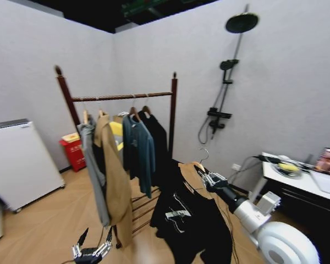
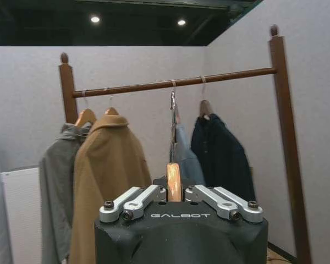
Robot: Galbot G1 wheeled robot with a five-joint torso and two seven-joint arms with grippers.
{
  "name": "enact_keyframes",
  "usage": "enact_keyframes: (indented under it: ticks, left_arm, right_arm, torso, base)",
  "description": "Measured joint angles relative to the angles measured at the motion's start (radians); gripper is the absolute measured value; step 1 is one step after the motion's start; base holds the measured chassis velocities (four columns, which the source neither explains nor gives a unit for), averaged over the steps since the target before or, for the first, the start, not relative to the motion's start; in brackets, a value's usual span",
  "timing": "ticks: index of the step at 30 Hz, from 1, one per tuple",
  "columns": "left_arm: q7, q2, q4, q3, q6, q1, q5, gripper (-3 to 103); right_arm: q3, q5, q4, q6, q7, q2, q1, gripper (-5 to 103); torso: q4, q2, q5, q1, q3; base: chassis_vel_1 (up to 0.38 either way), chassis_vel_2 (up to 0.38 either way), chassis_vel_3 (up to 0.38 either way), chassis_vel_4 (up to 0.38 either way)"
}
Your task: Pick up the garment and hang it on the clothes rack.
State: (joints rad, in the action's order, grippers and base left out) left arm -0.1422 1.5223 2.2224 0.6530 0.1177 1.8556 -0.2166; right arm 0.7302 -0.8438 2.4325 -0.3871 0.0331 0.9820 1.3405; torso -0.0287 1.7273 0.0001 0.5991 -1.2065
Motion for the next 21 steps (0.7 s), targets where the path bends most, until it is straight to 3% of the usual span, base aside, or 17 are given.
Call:
enact_keyframes:
  ticks: [7, 17, 21]
  left_arm:
    - [0.0, 0.0, 0.0, 0.0, 0.0, 0.0, 0.0, 100]
    - [0.0, 0.0, 0.0, 0.0, 0.0, 0.0, 0.0, 100]
    - [0.0, 0.0, 0.0, 0.0, 0.0, 0.0, 0.0, 100]
  right_arm:
    - [-0.052, 0.03, -0.047, 0.037, -0.009, -0.015, -0.072, 9]
    - [-0.207, 0.022, -0.21, 0.077, -0.074, -0.039, -0.344, 9]
    - [-0.289, 0.071, -0.342, 0.08, -0.099, -0.038, -0.514, 9]
  torso:
    - [-0.0001, 0.0, -0.0002, 0.0, 0.0]
    - [-0.0001, 0.0, -0.0001, 0.0, 0.0]
    - [-0.0001, 0.0, 0.0001, 0.0, 0.0]
  base:
    - [0.13, 0.124, 0.116, 0.122]
    - [0.053, 0.058, 0.059, 0.062]
    - [0.0, 0.0, 0.0, 0.0]
